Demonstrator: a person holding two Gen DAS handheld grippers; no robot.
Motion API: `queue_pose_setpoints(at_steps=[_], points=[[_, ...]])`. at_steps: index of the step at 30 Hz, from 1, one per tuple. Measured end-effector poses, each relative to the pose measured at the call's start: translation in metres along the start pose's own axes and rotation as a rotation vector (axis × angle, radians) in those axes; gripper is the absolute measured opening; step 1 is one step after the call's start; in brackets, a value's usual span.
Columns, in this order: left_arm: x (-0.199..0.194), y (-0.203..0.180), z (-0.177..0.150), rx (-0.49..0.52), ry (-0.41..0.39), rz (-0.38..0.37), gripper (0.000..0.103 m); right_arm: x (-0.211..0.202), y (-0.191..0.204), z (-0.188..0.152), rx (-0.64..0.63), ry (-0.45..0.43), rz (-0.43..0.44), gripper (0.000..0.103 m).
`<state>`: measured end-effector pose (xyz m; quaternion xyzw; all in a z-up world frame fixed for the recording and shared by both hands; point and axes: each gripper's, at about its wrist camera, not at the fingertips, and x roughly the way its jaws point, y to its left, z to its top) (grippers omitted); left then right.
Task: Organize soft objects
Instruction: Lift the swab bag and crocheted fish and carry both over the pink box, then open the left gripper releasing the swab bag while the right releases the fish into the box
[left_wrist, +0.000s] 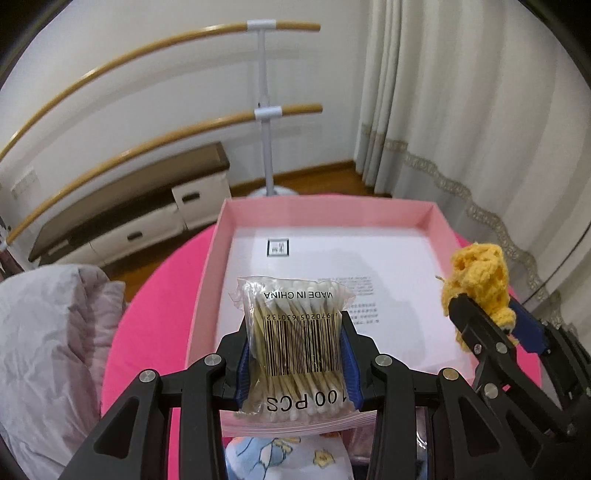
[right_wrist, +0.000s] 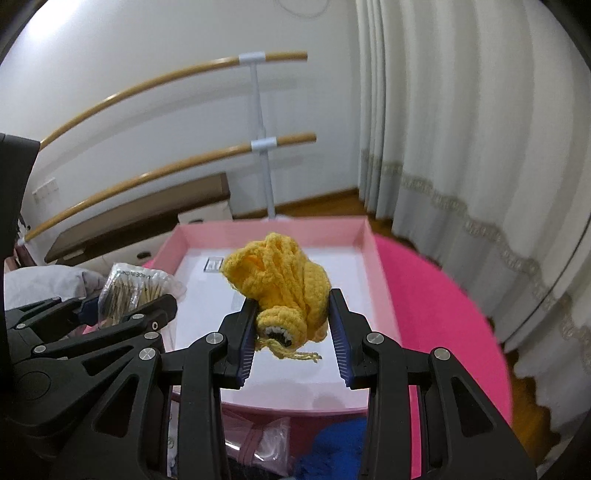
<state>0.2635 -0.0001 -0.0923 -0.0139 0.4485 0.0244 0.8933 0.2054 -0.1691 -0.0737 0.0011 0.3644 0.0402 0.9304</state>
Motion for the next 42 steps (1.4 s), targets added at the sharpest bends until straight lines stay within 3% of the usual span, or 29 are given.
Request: queue_pose_setpoints(at_steps=[5, 14, 17, 19, 21, 24, 28, 42], points=[[0.032, -0.013, 0.026, 0.004, 0.049, 0.003, 0.037, 0.016, -0.003, -0.007, 0.0, 0.042, 0.0, 0.034], [0.05, -0.016, 0.029, 0.003, 0.068, 0.022, 0.039, 0.026, -0.006, -0.009, -0.035, 0.055, -0.027, 0.042], [0.049, -0.011, 0.025, -0.014, 0.067, 0.023, 0.043, 0.023, -0.008, -0.009, -0.02, 0.048, -0.044, 0.054], [0.049, -0.004, 0.02, -0.029, 0.081, 0.035, 0.058, 0.024, -0.014, -0.006, 0.009, 0.049, -0.062, 0.07], [0.054, 0.001, 0.02, -0.044, 0.094, 0.032, 0.065, 0.022, -0.021, -0.005, 0.046, 0.04, -0.054, 0.08], [0.05, 0.004, 0.02, -0.045, 0.096, 0.025, 0.069, 0.019, -0.03, -0.002, 0.091, 0.032, -0.013, 0.091], [0.045, 0.003, 0.017, -0.029, 0.071, 0.04, 0.075, 0.017, -0.033, -0.003, 0.077, 0.034, -0.04, 0.091], [0.043, 0.008, 0.011, -0.034, 0.092, 0.053, 0.076, 0.017, -0.041, -0.005, 0.094, 0.049, -0.042, 0.091]])
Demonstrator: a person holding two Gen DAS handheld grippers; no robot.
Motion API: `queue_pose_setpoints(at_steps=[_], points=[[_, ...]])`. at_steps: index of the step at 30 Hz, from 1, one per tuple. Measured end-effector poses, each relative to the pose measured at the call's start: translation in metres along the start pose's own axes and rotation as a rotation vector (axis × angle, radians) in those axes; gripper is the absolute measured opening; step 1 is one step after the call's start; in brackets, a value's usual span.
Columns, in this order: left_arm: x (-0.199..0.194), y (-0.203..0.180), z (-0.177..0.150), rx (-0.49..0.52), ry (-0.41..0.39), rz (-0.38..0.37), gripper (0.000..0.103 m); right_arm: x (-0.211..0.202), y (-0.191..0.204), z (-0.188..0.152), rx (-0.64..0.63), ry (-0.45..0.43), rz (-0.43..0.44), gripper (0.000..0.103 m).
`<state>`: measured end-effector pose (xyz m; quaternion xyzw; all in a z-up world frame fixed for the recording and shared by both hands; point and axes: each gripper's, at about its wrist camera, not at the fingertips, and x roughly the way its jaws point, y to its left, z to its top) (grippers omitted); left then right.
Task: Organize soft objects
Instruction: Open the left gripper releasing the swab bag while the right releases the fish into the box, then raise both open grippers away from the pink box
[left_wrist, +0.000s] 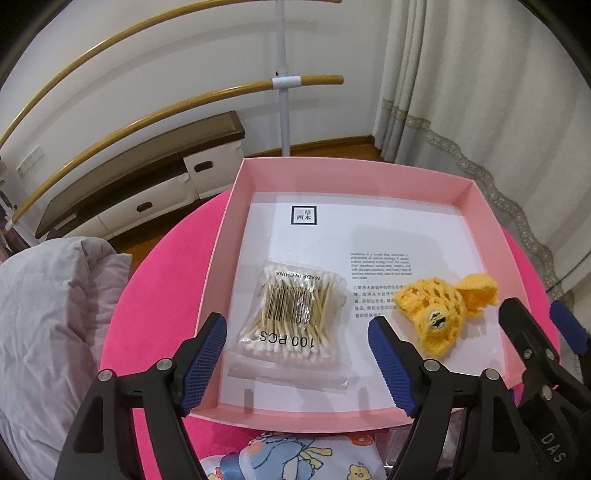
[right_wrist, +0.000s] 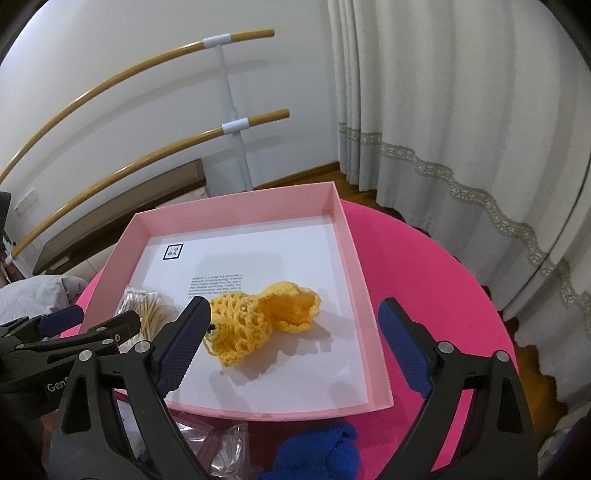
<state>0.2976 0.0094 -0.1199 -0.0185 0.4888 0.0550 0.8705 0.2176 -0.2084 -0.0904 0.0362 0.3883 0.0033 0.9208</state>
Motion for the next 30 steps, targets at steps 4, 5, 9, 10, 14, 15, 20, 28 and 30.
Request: queue_pose_setpoints(at_steps=[4, 5, 9, 10, 14, 15, 20, 28, 30], points=[[-0.003, -0.001, -0.001, 0.008, -0.001, 0.0, 0.076, -0.003, 0.0, 0.0, -0.006, 0.002, -0.001, 0.091], [-0.006, -0.001, -0.002, 0.007, -0.006, -0.001, 0.076, -0.005, 0.001, -0.001, -0.01, 0.001, -0.005, 0.091], [-0.016, -0.002, -0.006, 0.01, -0.022, 0.0, 0.076, -0.012, 0.002, -0.004, -0.014, -0.009, -0.011, 0.091], [-0.018, -0.002, -0.008, 0.012, -0.025, 0.0, 0.076, -0.016, 0.002, -0.005, -0.015, -0.012, -0.014, 0.091], [-0.031, -0.002, -0.017, 0.016, -0.038, -0.009, 0.076, -0.027, 0.004, -0.008, -0.019, -0.029, -0.024, 0.091], [-0.036, -0.003, -0.02, 0.018, -0.043, -0.01, 0.076, -0.031, 0.004, -0.009, -0.019, -0.034, -0.028, 0.091], [-0.059, -0.004, -0.035, 0.027, -0.07, -0.006, 0.076, -0.052, 0.005, -0.015, -0.019, -0.052, -0.034, 0.091], [-0.102, -0.004, -0.065, 0.036, -0.122, -0.01, 0.077, -0.086, 0.004, -0.028, -0.021, -0.08, -0.039, 0.092], [-0.114, -0.002, -0.073, 0.041, -0.143, -0.009, 0.078, -0.096, 0.005, -0.032, -0.023, -0.094, -0.043, 0.093]])
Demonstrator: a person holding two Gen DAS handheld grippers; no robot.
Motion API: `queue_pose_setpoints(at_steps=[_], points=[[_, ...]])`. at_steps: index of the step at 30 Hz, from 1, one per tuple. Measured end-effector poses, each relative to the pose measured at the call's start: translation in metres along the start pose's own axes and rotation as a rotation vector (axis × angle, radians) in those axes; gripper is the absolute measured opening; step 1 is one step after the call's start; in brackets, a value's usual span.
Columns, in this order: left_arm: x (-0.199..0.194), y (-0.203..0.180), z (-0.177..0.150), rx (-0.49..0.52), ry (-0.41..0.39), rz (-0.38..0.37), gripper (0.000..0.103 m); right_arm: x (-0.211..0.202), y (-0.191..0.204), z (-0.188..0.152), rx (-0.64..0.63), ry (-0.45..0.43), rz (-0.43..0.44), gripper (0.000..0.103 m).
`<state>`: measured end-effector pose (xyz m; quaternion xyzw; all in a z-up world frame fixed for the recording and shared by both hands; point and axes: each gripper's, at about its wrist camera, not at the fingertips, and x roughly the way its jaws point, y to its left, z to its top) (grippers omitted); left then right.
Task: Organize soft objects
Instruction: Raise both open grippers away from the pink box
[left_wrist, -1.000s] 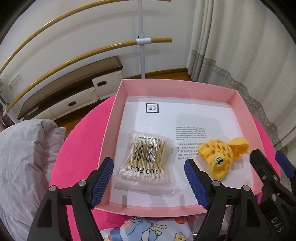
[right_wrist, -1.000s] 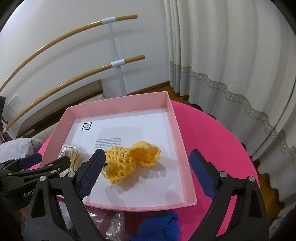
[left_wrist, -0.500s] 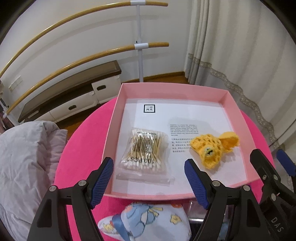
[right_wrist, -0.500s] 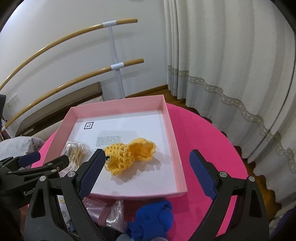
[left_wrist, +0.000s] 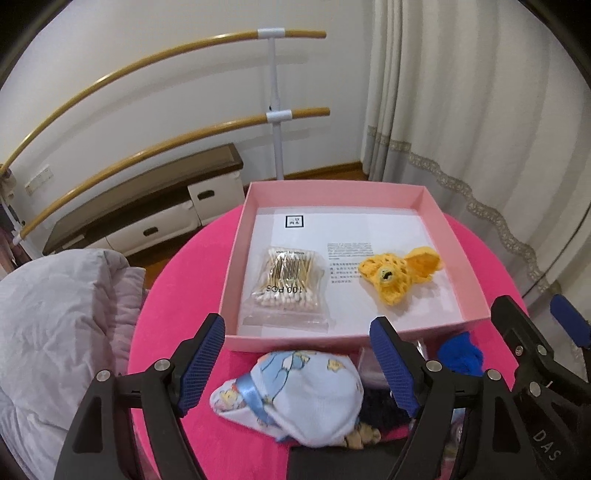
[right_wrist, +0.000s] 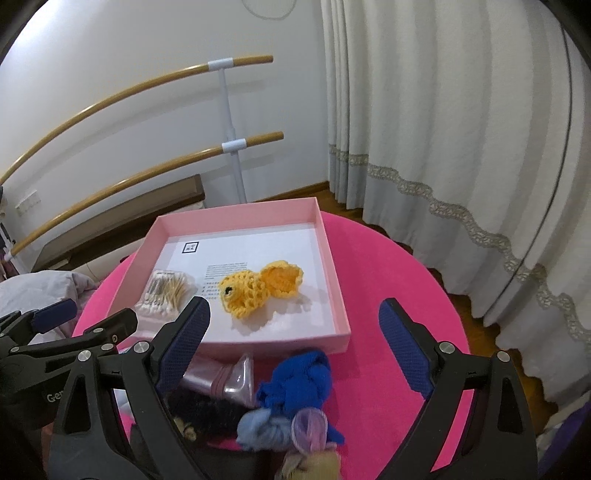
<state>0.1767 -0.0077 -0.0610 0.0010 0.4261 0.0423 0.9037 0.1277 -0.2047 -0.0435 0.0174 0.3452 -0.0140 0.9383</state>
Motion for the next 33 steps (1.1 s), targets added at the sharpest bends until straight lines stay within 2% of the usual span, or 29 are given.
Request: queue_pose_setpoints(at_steps=[12, 17, 20, 22, 25, 33], points=[[-0.07, 0.013, -0.035, -0.01, -0.09, -0.023, 0.08, -0.056, 0.003, -0.013, -0.026, -0.081, 0.005, 0.093], [-0.109, 0.019, -0.051, -0.014, -0.16, -0.029, 0.081, -0.089, 0.008, -0.015, -0.048, -0.158, 0.004, 0.093], [-0.131, 0.024, -0.058, -0.02, -0.212, -0.031, 0.086, -0.107, 0.009, -0.016, -0.046, -0.198, 0.009, 0.094], [-0.144, 0.026, -0.063, -0.024, -0.244, -0.032, 0.089, -0.12, 0.009, -0.015, -0.038, -0.233, -0.008, 0.103], [-0.164, 0.031, -0.073, -0.027, -0.297, -0.045, 0.095, -0.14, 0.007, -0.015, -0.043, -0.286, -0.007, 0.103], [-0.202, 0.037, -0.097, -0.032, -0.398, -0.047, 0.096, -0.182, 0.013, -0.019, -0.06, -0.388, 0.008, 0.103]])
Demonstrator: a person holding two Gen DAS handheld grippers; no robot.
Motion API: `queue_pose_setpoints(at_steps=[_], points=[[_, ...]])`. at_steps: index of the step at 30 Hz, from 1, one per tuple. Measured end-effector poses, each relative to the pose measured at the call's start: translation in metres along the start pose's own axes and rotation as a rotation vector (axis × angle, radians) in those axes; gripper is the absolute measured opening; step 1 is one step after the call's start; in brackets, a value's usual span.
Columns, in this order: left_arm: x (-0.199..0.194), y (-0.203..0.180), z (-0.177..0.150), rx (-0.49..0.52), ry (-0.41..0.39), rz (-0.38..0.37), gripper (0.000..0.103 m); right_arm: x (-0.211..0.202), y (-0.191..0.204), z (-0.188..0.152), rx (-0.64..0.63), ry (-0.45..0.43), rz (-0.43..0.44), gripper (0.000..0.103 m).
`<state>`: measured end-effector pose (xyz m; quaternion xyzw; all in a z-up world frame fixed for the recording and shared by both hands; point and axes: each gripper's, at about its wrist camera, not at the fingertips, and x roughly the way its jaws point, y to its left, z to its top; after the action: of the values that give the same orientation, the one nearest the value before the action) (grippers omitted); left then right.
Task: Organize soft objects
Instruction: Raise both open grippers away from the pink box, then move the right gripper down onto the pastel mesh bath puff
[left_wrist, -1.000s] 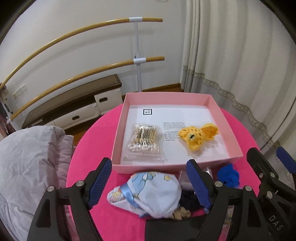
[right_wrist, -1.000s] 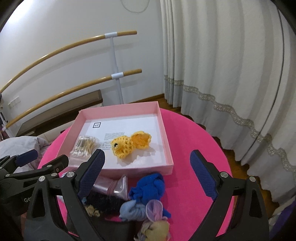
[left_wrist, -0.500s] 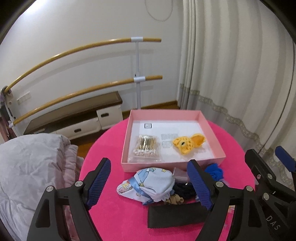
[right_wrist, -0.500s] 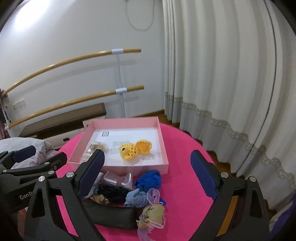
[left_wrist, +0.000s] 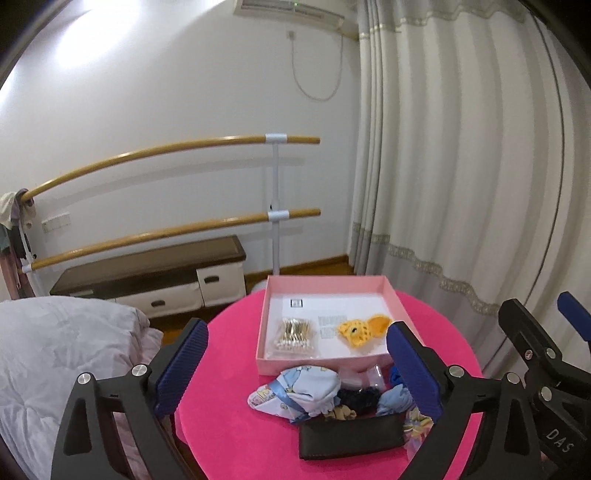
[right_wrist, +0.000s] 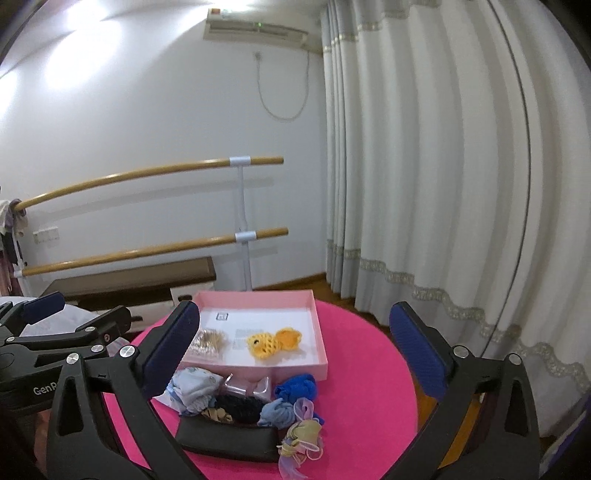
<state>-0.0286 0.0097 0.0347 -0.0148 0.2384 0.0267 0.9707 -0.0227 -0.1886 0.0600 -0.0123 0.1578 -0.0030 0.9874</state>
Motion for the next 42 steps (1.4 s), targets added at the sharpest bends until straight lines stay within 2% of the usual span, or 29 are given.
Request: queue_pose_setpoints(at_steps=[4, 12, 20, 34, 42], points=[[-0.018, 0.002, -0.003, -0.002, -0.048, 0.016, 0.101, -0.016, 0.001, 0.004, 0.0, -0.037, 0.007, 0.103], [-0.033, -0.002, -0.014, 0.003, -0.111, 0.03, 0.102, -0.037, 0.002, 0.006, 0.007, -0.082, 0.015, 0.103], [-0.024, -0.001, -0.025, 0.006, -0.104, 0.035, 0.102, -0.038, 0.002, 0.003, -0.002, -0.081, 0.009, 0.103], [-0.027, -0.002, -0.023, 0.008, -0.103, 0.03, 0.102, -0.041, -0.002, 0.003, 0.0, -0.073, 0.015, 0.103], [-0.02, -0.001, -0.022, 0.009, -0.072, 0.021, 0.102, -0.033, -0.005, -0.002, 0.012, -0.041, 0.018, 0.103]])
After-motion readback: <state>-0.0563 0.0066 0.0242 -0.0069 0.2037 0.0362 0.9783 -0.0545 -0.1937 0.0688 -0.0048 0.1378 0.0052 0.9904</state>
